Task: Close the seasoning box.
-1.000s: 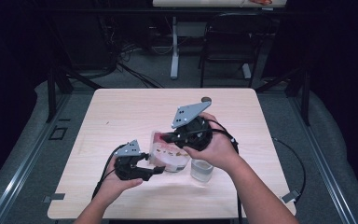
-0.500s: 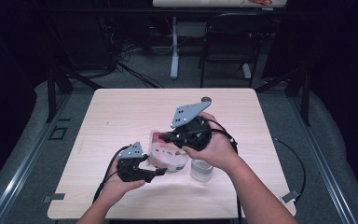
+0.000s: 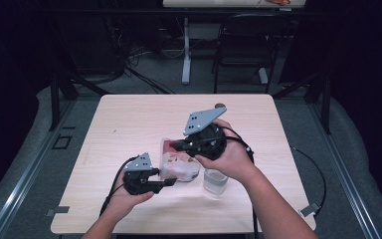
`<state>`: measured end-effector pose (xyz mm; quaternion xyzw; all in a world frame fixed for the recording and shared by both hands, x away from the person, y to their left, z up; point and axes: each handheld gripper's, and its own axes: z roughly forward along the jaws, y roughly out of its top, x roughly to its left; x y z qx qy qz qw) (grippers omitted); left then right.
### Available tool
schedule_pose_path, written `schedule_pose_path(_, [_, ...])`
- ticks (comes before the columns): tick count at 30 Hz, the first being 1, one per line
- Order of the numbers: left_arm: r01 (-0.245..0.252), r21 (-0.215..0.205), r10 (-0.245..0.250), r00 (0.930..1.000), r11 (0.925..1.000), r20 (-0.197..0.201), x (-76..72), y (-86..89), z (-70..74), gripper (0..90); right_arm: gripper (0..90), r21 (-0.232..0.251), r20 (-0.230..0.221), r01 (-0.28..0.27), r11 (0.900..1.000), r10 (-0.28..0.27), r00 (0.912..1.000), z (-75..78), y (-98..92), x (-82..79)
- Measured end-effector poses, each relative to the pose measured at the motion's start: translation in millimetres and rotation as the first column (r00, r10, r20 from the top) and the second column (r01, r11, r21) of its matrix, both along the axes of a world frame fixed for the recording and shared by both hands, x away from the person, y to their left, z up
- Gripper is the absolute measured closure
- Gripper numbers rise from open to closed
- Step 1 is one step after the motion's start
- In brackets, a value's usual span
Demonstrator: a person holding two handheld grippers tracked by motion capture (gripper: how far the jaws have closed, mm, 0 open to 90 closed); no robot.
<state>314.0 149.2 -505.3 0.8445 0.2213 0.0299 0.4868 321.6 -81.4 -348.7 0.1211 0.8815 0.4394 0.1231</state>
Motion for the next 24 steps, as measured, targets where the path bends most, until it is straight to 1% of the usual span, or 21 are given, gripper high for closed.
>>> schedule_pose_path(4, [0.013, 0.004, -0.013, 0.9999, 0.9999, -0.004, 0.1, 1.2, 0.5, 63.0, 90.0, -0.004, -0.002, 0.000, 1.000, 0.000, 1.0000, -0.9, -0.5, 0.4])
schedule_pose_path(6, [0.016, 0.014, -0.016, 0.9999, 0.9998, -0.005, 0.2, 2.3, 1.9, 63.7, 90.0, -0.003, -0.002, -0.001, 1.000, 0.001, 1.0000, -0.9, -1.3, 0.7])
schedule_pose_path(9, [0.024, 0.017, -0.024, 0.9997, 0.9996, -0.005, -0.1, 3.9, 4.5, 64.4, 90.0, 0.006, -0.004, -0.006, 1.000, 0.006, 1.0000, -0.5, -2.8, 0.8])
schedule_pose_path(19, [0.033, 0.076, -0.033, 0.9995, 0.9966, 0.002, 0.1, 11.3, 12.1, 65.5, 89.7, -0.005, -0.005, 0.003, 1.000, -0.004, 1.0000, -2.9, -9.5, 2.0])
schedule_pose_path(22, [0.036, 0.089, -0.036, 0.9994, 0.9953, -0.005, -0.4, 12.9, 13.9, 65.8, 89.7, -0.013, -0.014, 0.010, 1.000, -0.010, 0.9999, -3.8, -11.2, 2.4])
schedule_pose_path(24, [0.040, 0.090, -0.039, 0.9992, 0.9952, -0.012, -0.4, 14.3, 15.5, 66.0, 89.6, -0.012, -0.019, 0.009, 1.000, -0.009, 0.9998, -4.1, -12.5, 3.0])
